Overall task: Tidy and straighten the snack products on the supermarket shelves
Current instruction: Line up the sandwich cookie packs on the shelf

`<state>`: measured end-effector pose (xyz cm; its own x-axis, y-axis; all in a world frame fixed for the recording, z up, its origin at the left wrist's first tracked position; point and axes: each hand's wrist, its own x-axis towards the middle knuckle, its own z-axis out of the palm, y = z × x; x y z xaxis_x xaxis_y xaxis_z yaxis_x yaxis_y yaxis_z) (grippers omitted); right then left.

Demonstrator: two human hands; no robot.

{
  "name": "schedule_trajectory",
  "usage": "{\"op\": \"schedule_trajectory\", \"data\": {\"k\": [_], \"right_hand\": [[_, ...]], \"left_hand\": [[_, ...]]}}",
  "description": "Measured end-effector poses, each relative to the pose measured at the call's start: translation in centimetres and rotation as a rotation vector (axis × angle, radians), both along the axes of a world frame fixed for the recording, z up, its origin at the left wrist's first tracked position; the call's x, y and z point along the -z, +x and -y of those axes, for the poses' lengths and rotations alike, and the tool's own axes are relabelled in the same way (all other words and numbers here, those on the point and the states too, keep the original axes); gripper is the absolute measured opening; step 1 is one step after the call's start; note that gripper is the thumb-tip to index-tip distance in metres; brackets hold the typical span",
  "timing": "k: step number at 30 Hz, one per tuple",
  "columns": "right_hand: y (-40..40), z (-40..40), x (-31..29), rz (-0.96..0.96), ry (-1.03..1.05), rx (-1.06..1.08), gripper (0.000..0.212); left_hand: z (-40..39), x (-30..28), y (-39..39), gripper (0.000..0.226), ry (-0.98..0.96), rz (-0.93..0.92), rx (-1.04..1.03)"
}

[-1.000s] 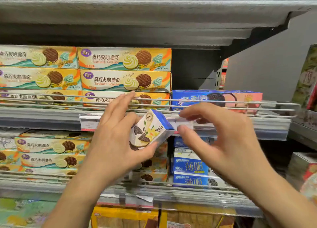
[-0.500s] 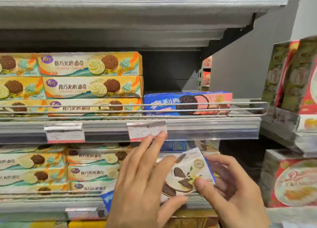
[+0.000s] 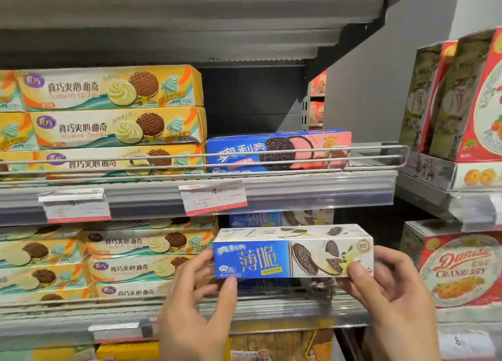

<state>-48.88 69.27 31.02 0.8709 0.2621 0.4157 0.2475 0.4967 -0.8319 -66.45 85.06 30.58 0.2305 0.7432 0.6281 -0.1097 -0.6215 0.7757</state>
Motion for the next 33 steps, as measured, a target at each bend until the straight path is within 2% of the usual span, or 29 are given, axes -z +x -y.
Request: {"op": "schedule_trajectory", "data": {"k": [3,7,12,16,23,33], "right_hand": [[1.2,0.4,0.5,0.127,-0.155,0.09,0.03],[2.3,0.8,-0.2,0.412,-0.523,0.305,0.036],[2.9,-0.1,-0.7,0.497,-0.716,0.295,0.054],[3.0,-0.7,-0.3,0.485,-0.736,0.223,0.055],[3.5,-0.2,-0.3,0.43,-0.781,0.113,0.079],[3.3,-0.6,1.0,0.498,-0.799,0.116,0.082]], "left_hand": [[0.5,-0.1,0.6,0.049,0.006,-0.072,0.034],[0.5,-0.4,1.5,0.055,0.031,-0.165,-0.003],[-0.2,0.1,2.6,0.068,0.06,-0.37,-0.043],[-0.3,0.2,3.0,0.077,0.095,-0.469,-0.075],[-0.5,-0.2,3.2,0.081,0.092,-0.524,-0.115],[-0.5,-1.2,3.3,0.077,0.051,-0.598,-0.176]]}}
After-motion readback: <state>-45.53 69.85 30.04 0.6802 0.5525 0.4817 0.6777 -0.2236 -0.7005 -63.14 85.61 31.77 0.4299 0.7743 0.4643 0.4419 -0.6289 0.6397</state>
